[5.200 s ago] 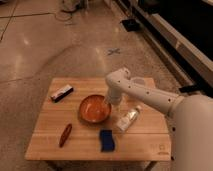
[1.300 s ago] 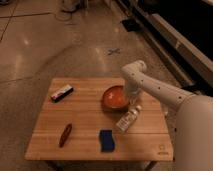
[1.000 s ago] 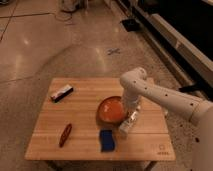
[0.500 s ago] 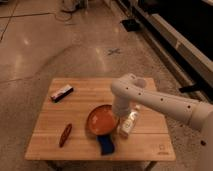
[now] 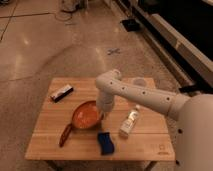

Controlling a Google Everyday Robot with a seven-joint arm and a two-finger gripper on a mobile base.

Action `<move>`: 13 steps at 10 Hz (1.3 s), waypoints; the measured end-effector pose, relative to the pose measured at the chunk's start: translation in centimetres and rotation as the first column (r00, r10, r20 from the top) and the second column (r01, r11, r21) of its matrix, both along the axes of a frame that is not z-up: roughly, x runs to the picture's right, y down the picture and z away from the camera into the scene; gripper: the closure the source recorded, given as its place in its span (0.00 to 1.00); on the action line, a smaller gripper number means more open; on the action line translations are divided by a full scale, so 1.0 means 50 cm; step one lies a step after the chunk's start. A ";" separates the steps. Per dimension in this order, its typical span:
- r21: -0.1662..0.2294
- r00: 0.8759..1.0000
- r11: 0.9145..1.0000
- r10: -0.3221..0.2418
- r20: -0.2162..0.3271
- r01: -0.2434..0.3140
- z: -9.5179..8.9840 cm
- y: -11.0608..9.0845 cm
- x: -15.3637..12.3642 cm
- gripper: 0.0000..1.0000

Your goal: Drag the ceramic bowl in a circle

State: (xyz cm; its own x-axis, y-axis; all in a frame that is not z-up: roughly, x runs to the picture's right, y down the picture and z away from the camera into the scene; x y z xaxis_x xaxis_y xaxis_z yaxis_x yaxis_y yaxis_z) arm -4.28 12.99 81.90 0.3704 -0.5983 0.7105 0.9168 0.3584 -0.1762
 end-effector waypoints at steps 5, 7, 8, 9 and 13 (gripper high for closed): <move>0.081 0.991 0.994 0.086 -0.100 -0.078 0.105 -0.122 -0.017 1.00; 0.113 0.981 0.988 0.122 -0.151 -0.105 0.145 -0.166 0.006 0.98; 0.121 0.976 0.986 0.135 -0.169 -0.115 0.157 -0.180 0.019 0.91; 0.126 0.972 0.985 0.143 -0.184 -0.121 0.166 -0.189 0.031 0.83; 0.123 0.953 0.982 0.168 -0.253 -0.141 0.197 -0.201 0.107 0.40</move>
